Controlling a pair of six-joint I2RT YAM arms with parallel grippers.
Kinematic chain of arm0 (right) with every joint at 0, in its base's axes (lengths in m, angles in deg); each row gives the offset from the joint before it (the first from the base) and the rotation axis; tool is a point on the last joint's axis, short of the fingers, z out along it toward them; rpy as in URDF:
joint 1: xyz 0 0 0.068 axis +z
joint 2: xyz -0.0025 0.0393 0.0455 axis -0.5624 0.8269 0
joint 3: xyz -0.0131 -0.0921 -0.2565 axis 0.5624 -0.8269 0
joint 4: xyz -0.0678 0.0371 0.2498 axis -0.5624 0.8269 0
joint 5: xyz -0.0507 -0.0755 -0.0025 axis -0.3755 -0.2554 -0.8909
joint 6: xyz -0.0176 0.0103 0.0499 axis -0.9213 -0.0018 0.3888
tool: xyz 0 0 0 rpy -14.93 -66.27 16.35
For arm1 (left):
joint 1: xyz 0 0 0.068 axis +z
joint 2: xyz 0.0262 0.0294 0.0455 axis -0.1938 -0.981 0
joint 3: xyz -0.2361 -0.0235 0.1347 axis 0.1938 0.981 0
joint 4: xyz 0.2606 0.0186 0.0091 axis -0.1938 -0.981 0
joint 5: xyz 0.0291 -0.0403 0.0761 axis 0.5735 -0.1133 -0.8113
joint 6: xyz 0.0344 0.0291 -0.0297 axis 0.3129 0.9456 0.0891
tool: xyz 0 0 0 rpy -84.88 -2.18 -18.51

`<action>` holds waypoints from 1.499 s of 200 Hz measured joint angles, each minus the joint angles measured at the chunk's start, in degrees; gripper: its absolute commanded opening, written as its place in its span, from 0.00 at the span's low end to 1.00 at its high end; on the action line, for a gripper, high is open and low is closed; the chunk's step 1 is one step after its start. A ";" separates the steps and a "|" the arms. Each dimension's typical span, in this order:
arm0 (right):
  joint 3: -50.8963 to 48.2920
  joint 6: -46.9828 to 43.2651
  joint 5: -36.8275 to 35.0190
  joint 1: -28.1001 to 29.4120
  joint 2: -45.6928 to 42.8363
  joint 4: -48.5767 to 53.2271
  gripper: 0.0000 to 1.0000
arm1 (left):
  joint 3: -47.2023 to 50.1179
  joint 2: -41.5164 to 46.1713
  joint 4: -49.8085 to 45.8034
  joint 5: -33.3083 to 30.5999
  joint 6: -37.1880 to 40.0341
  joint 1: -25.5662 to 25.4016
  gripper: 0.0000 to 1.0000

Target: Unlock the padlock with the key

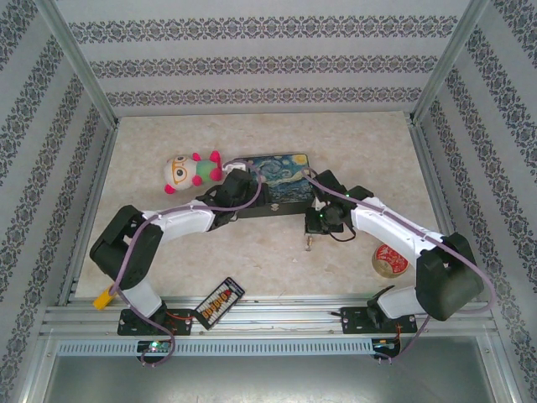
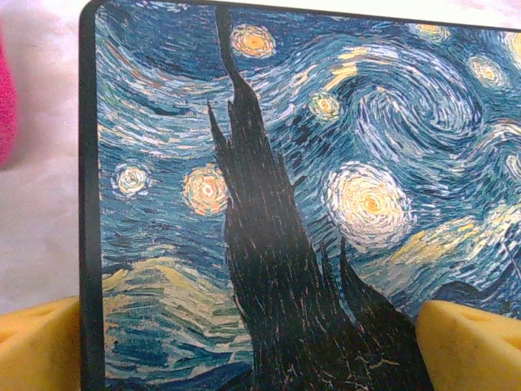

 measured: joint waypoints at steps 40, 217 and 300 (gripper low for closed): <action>-2.03 -2.54 8.41 -4.04 2.49 -4.42 0.00 | -0.39 -0.02 0.04 1.68 -0.39 0.00 0.99; 0.24 -12.76 10.08 -10.97 15.10 -1.40 0.36 | 13.33 29.05 -3.19 -7.28 -4.00 -0.02 0.99; 0.24 -11.08 6.40 -13.20 -3.37 2.05 0.51 | 19.47 48.17 -10.71 -13.88 -2.99 0.00 0.99</action>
